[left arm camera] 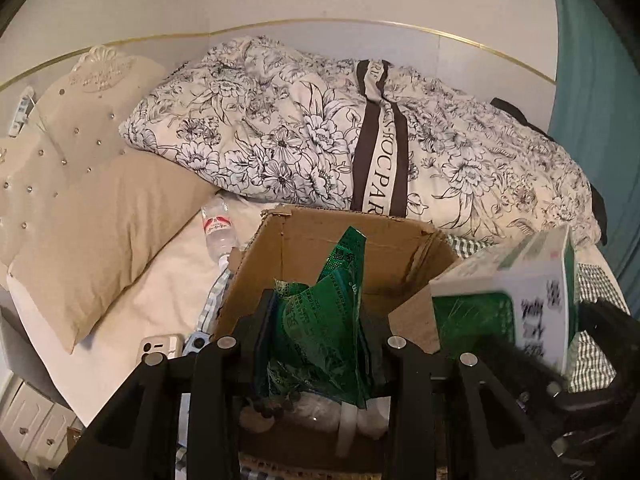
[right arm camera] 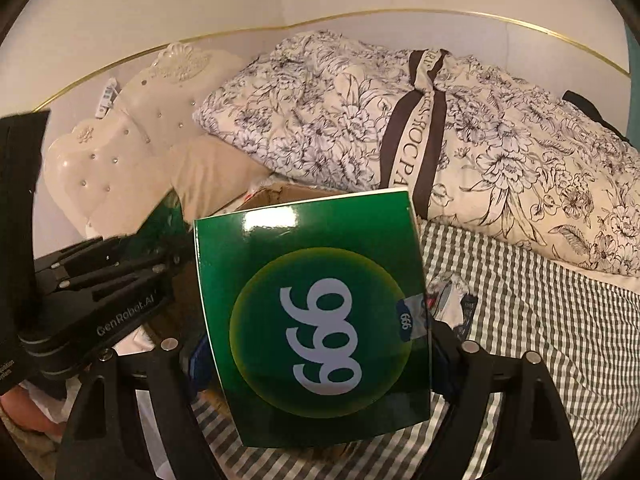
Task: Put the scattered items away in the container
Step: 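Carry sachet and green medicine box into the cardboard box and open both tools, then move left tool from the box toward the white tissue packet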
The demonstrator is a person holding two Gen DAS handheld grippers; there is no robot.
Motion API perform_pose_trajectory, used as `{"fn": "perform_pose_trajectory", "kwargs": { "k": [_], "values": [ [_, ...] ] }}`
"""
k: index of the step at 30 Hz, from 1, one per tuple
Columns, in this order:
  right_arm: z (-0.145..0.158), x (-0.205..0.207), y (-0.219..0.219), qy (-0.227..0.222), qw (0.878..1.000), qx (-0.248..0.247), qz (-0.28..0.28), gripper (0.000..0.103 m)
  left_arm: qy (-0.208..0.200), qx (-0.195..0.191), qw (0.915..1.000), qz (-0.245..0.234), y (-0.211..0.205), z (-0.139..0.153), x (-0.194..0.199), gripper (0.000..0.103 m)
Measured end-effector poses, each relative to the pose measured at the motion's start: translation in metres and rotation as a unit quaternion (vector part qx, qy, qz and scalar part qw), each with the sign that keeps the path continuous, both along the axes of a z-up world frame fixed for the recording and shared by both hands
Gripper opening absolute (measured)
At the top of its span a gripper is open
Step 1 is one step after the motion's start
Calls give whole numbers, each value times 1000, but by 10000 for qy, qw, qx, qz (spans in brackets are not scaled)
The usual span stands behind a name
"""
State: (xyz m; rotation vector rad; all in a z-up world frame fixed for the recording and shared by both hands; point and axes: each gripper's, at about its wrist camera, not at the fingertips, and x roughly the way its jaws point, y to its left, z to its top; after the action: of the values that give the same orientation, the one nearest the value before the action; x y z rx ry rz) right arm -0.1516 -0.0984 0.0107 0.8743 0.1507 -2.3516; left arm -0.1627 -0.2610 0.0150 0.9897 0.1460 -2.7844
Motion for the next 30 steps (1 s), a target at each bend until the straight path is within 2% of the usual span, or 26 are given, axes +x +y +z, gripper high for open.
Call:
{"fn": "perform_pose_trajectory", "kwargs": {
  "k": [2, 3, 4, 6, 9, 15, 19, 25, 30],
  "values": [
    [0, -7, 2, 11, 9999, -75, -68, 85, -13, 9, 10000, -4, 1, -2, -3, 60],
    [1, -10, 4, 60, 9998, -125, -141, 85, -13, -10, 10000, 42, 0, -2, -5, 88],
    [3, -12, 6, 111, 9996, -197, -197, 87, -14, -79, 9999, 120, 1, -1, -6, 102],
    [7, -16, 14, 176, 9986, -414, -270, 92, 91, -332, 9988, 353, 1, 2, -5, 103],
    [16, -21, 24, 204, 9964, -781, -250, 94, -8, -396, 9988, 305, 1, 5, -3, 103],
    [32, -27, 19, 329, 9964, -745, -248, 94, 32, -380, 9981, 479, -3, 10, 14, 103],
    [35, -19, 33, 375, 9948, -889, -333, 94, -8, -425, 9980, 463, 4, 10, 20, 103],
    [37, 2, 86, 396, 9921, -881, -802, 94, -67, -182, 9995, 260, 39, 8, 37, 103],
    [35, 26, 151, 485, 9859, -725, -1431, 94, -27, -36, 9999, -122, 100, 4, 54, 103]
  ]
}}
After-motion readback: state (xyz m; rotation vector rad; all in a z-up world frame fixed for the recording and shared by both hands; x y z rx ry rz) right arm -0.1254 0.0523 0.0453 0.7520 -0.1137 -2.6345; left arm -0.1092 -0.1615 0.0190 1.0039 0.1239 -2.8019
